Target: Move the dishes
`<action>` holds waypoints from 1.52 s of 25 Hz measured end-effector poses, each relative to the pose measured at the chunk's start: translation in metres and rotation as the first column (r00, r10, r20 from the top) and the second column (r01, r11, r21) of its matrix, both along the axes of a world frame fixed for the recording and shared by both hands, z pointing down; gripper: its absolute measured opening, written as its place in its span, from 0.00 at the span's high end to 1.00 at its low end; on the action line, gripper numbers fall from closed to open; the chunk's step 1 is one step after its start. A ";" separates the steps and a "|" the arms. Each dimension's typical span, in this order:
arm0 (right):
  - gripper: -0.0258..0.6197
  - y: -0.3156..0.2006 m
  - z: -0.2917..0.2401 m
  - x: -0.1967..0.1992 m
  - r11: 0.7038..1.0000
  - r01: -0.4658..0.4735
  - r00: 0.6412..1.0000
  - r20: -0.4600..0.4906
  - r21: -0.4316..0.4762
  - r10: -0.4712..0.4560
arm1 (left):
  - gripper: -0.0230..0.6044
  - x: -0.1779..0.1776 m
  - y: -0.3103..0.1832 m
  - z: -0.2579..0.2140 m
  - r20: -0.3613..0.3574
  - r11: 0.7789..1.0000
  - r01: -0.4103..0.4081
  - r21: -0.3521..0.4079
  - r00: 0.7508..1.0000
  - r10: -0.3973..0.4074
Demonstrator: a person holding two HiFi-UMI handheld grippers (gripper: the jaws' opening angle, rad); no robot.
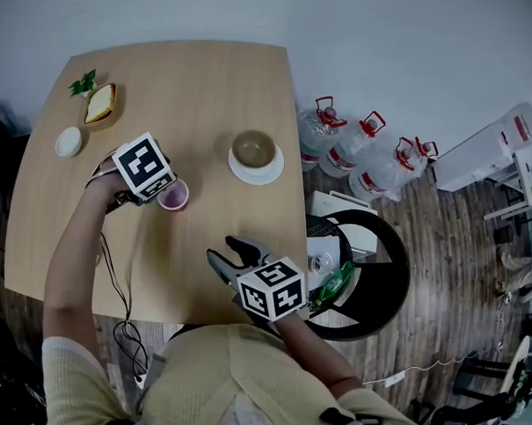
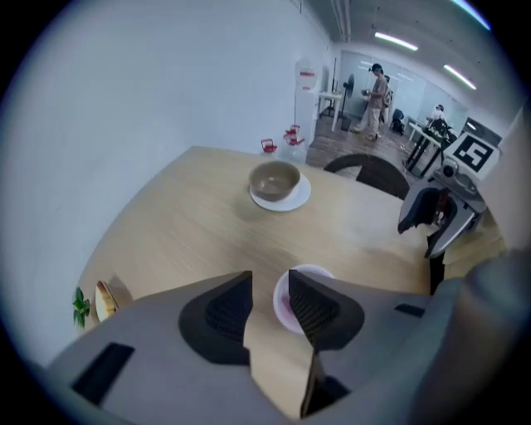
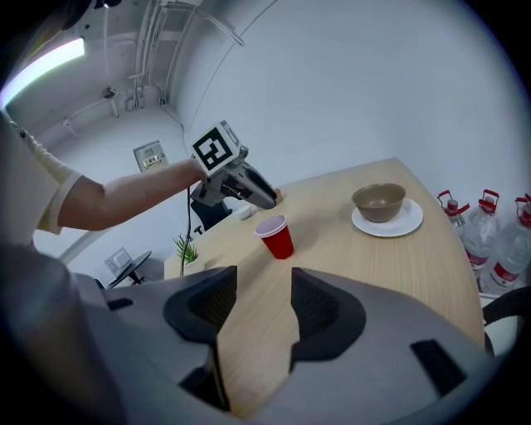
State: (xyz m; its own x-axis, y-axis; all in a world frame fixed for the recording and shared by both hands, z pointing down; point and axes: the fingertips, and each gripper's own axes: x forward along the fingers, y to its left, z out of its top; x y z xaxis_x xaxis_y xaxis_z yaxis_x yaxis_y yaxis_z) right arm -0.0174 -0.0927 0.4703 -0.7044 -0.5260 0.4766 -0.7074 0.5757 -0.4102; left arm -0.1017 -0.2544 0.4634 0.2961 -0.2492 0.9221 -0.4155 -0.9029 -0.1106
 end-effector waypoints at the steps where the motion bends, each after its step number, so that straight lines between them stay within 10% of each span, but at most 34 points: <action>1: 0.63 -0.001 0.000 -0.001 1.000 0.004 1.000 -0.002 0.000 -0.004 | 0.74 0.003 0.002 -0.008 -0.053 0.999 0.014 0.042 0.999 -0.012; 5: 0.63 -0.007 -0.002 -0.001 1.000 0.016 1.000 -0.008 0.011 -0.016 | 0.74 0.014 0.013 -0.040 -0.236 0.966 0.104 0.238 0.971 -0.046; 10: 0.63 -0.015 -0.006 -0.002 1.000 0.023 1.000 -0.005 0.021 -0.023 | 0.74 0.017 0.030 -0.068 -0.419 0.862 0.284 0.420 0.903 -0.094; 20: 0.63 -0.031 -0.010 -0.002 0.998 0.024 1.000 -0.015 0.052 -0.023 | 0.74 -0.004 0.073 -0.083 -0.685 0.719 0.584 0.377 0.698 -0.208; 30: 0.63 -0.055 -0.016 0.009 0.981 0.046 0.990 -0.140 0.190 -0.019 | 0.74 -0.011 0.104 -0.057 -0.750 0.676 0.683 0.276 0.593 -0.293; 38: 0.67 -0.113 -0.021 0.037 0.905 0.125 0.916 -0.397 0.406 0.052 | 0.74 0.002 0.121 -0.028 -0.703 0.708 0.655 0.264 0.633 -0.323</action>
State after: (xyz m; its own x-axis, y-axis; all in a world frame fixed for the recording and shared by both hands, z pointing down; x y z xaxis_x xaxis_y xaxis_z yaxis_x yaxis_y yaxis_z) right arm 0.0194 -0.2061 0.4497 -0.5295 -0.7138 0.4584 -0.7324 0.6573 0.1775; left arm -0.0999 -0.1337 0.4354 0.4053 -0.8509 0.3343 -0.8997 -0.4360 -0.0190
